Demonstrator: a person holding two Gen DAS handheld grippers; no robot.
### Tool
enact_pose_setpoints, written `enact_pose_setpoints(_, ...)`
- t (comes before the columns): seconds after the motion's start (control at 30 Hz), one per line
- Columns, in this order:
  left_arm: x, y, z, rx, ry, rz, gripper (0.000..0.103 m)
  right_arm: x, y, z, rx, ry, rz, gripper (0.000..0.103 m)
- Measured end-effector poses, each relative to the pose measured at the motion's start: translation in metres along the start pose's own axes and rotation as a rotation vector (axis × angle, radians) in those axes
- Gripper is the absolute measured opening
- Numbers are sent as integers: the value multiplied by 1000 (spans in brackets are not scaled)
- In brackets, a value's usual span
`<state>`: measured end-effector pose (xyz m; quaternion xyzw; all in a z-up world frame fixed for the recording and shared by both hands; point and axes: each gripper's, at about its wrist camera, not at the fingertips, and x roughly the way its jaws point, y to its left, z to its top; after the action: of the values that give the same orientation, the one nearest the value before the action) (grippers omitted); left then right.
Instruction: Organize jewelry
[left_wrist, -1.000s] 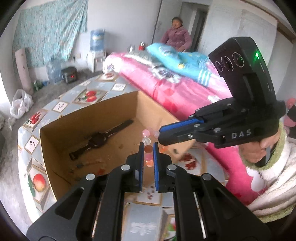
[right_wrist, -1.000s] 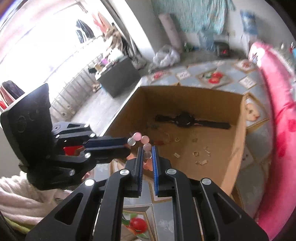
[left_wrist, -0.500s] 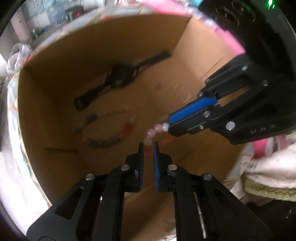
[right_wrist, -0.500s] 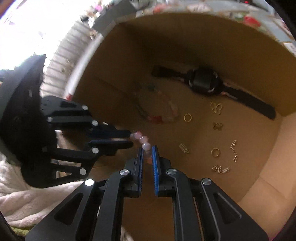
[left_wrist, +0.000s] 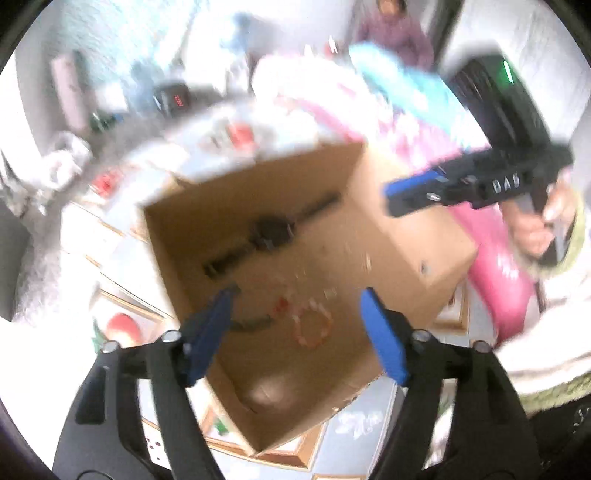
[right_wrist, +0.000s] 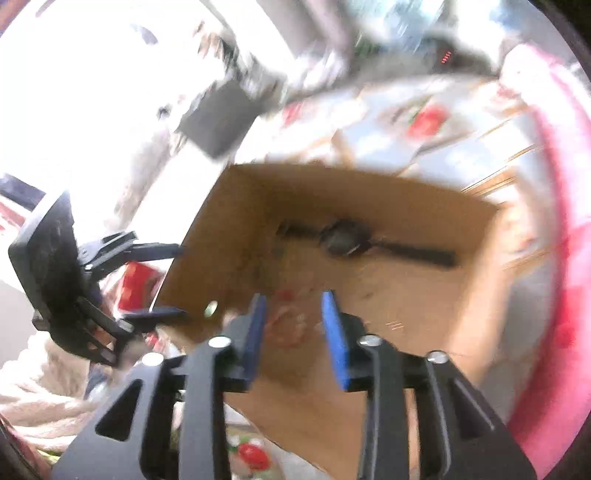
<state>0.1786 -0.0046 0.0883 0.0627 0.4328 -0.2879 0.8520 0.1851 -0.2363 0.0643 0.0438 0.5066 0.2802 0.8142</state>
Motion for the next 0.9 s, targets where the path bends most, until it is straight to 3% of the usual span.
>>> enact_pose_setpoints(0.07, -15, 8, -1, -32, -77, 55, 78, -25, -9, -13, 26, -91, -86, 46)
enact_pose_setpoints(0.13, -25, 18, -4, -80, -103, 97, 81, -35, -24, -23, 65, -120, -152, 47)
enact_pose_setpoints(0.3, -9, 39, -21, -208, -58, 99, 83, -30, -50, -58, 181, -105, -205, 51)
enact_pose_setpoints(0.47, 28, 58, -50, -352, 61, 9, 83, 1, -65, -79, 289, -40, -132, 54)
enact_pose_setpoints(0.6, 51, 59, -60, -415, 128, -113, 83, 14, -59, -82, 292, -8, -164, 59)
enact_pose_setpoints(0.9, 54, 64, -55, -536, 124, -144, 86, 12, -56, -68, 292, 45, -186, 58)
